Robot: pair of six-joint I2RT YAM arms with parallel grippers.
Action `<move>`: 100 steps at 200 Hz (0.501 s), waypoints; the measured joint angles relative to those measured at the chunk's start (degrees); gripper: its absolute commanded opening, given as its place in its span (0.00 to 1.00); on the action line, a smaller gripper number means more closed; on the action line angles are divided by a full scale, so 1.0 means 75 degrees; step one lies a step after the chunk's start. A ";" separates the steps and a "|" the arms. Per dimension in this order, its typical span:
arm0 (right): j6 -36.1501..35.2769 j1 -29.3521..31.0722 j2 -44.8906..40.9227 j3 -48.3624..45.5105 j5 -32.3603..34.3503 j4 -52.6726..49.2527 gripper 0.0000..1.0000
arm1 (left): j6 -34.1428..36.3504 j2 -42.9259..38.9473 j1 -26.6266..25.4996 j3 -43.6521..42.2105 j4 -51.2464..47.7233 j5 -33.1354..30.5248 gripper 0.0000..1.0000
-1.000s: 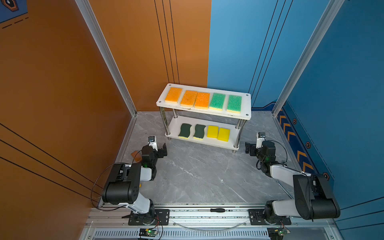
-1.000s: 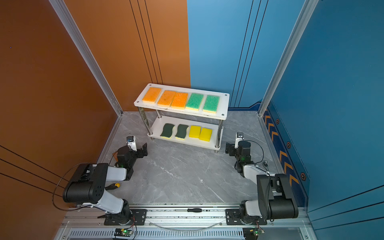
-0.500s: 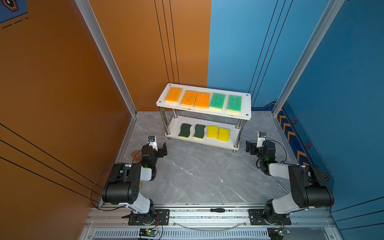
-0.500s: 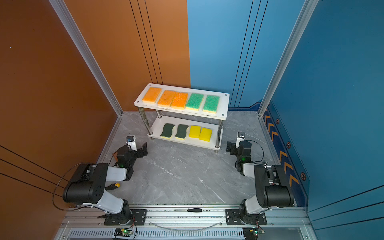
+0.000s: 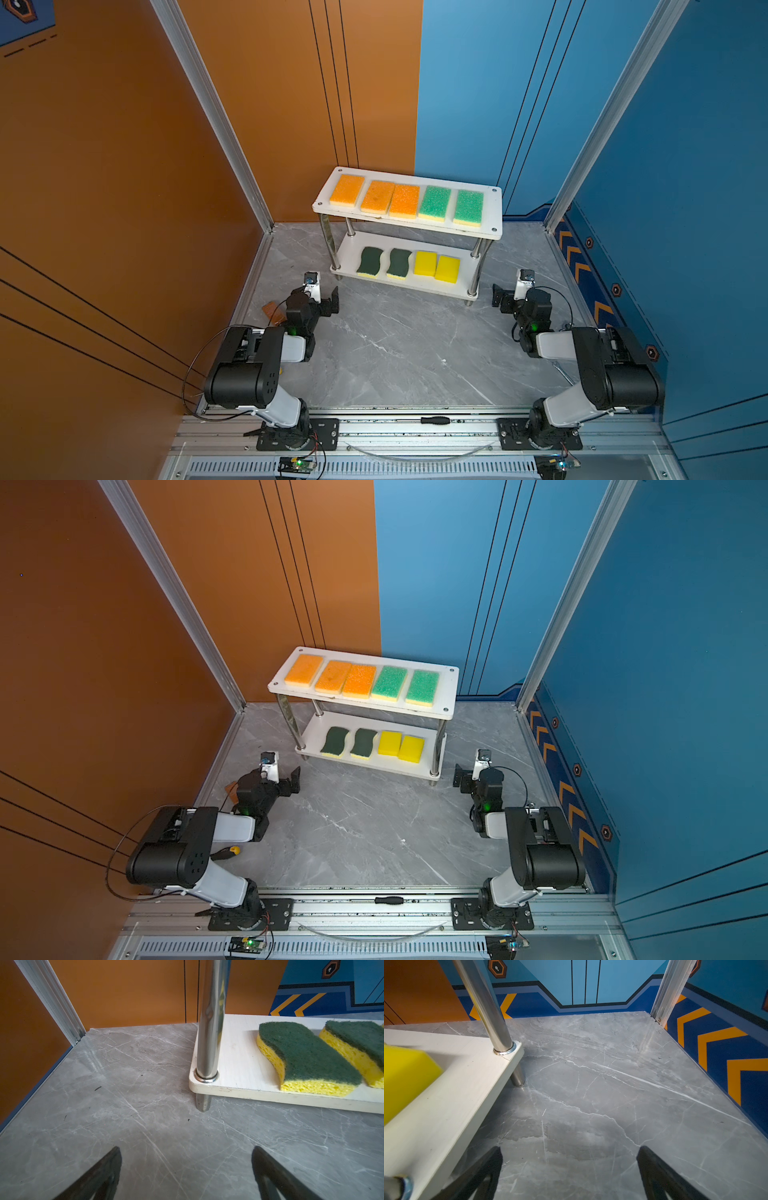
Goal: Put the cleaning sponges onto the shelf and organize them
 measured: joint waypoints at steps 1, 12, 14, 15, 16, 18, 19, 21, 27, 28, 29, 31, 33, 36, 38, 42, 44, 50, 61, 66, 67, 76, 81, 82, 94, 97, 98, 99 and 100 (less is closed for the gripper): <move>-0.0003 0.0000 0.0000 0.0000 0.0000 0.0006 1.00 | 0.0000 0.0000 0.0003 0.0009 -0.0015 0.0003 0.98; -0.0003 0.0000 0.0000 0.0000 0.0000 0.0050 1.00 | -0.0006 0.0015 0.0047 0.0064 -0.0105 0.0012 0.98; -0.0003 0.0000 0.0000 0.0000 0.0000 0.0052 1.00 | -0.0006 0.0020 0.0055 0.0073 -0.0119 0.0012 0.98; -0.0003 0.0000 0.0000 0.0000 0.0000 0.0055 1.00 | -0.0006 0.0020 0.0061 0.0079 -0.0125 0.0009 0.98; 0.0000 0.0000 0.0000 0.0000 0.0000 0.0058 1.00 | -0.0006 0.0023 0.0070 0.0085 -0.0131 0.0009 0.98; -0.0003 0.0000 0.0000 0.0000 0.0000 0.0067 1.00 | -0.0009 0.0026 0.0076 0.0090 -0.0137 0.0009 0.98; -0.0003 0.0000 0.0000 0.0000 0.0000 0.0070 1.00 | -0.0009 0.0026 0.0076 0.0093 -0.0140 0.0009 0.98; -0.0003 0.0000 0.0000 0.0000 0.0000 0.0079 1.00 | -0.0009 0.0026 0.0082 0.0099 -0.0149 0.0012 0.98; 0.0000 0.0000 0.0000 0.0000 0.0000 0.0087 1.00 | -0.0009 0.0029 0.0085 0.0111 -0.0166 0.0009 0.98; 0.0000 0.0000 0.0000 0.0000 0.0000 0.0087 1.00 | -0.0009 0.0029 0.0087 0.0114 -0.0166 0.0009 0.98; -0.0003 0.0000 0.0000 0.0000 0.0000 0.0090 1.00 | -0.0009 0.0029 0.0090 0.0114 -0.0166 0.0009 0.98; -0.0003 0.0000 0.0000 0.0000 0.0000 0.0093 1.00 | -0.0009 0.0029 0.0090 0.0114 -0.0169 0.0009 0.98; 0.0000 0.0000 0.0000 0.0000 0.0000 0.0096 1.00 | -0.0009 0.0029 0.0090 0.0114 -0.0169 0.0009 0.98; -0.0003 0.0000 0.0000 0.0000 0.0000 0.0099 1.00 | -0.0012 0.0029 0.0099 0.0117 -0.0172 0.0009 0.98; -0.0003 0.0000 0.0000 0.0000 0.0000 0.0099 1.00 | -0.0012 0.0029 0.0102 0.0117 -0.0172 0.0009 0.98; 0.0000 0.0000 0.0000 0.0000 0.0000 0.0099 1.00 | -0.0017 0.0029 0.0111 0.0117 -0.0181 0.0009 0.98; 0.0000 0.0000 0.0000 0.0000 0.0000 0.0099 1.00 | -0.0026 0.0029 0.0111 0.0117 -0.0189 0.0009 0.98; 0.0000 0.0000 0.0000 0.0000 0.0000 0.0099 1.00 | -0.0032 0.0029 0.0111 0.0117 -0.0201 0.0009 0.98; 0.0000 0.0000 0.0000 0.0000 0.0000 0.0099 1.00 | -0.0032 0.0029 0.0108 0.0117 -0.0204 0.0009 0.98; -0.0003 0.0000 0.0000 0.0000 0.0000 0.0099 1.00 | -0.0032 0.0029 0.0108 0.0117 -0.0204 0.0006 0.98; -0.0003 0.0000 0.0000 0.0000 0.0000 0.0102 1.00 | -0.0032 0.0029 0.0108 0.0117 -0.0204 0.0006 0.98; -0.0003 0.0000 0.0000 0.0000 0.0000 0.0099 1.00 | -0.0044 0.0032 0.0108 0.0117 -0.0207 -0.0038 0.98; 0.0000 0.0000 0.0000 0.0000 0.0003 0.0099 1.00 | -0.0064 0.0032 0.0108 0.0117 -0.0216 -0.0082 0.98; -0.0003 0.0000 0.0000 0.0000 0.0000 0.0102 1.00 | -0.0064 0.0032 0.0108 0.0117 -0.0219 -0.0090 0.98; 0.0003 0.0000 0.0000 0.0000 0.0015 0.0099 1.00 | -0.0114 0.0032 0.0108 0.0117 -0.0262 -0.0198 0.98; 0.0003 0.0000 0.0000 0.0000 0.0026 0.0099 1.00 | -0.0125 0.0032 0.0108 0.0117 -0.0268 -0.0221 0.98; 0.0006 0.0000 0.0000 0.0000 0.0035 0.0099 1.00 | -0.0122 0.0032 0.0108 0.0117 -0.0271 -0.0224 0.98; 0.0009 0.0000 0.0000 0.0000 0.0038 0.0099 1.00 | -0.0125 0.0032 0.0108 0.0117 -0.0280 -0.0230 0.98; 0.0020 0.0000 0.0000 0.0000 0.0044 0.0099 1.00 | -0.0128 0.0032 0.0108 0.0117 -0.0283 -0.0236 0.98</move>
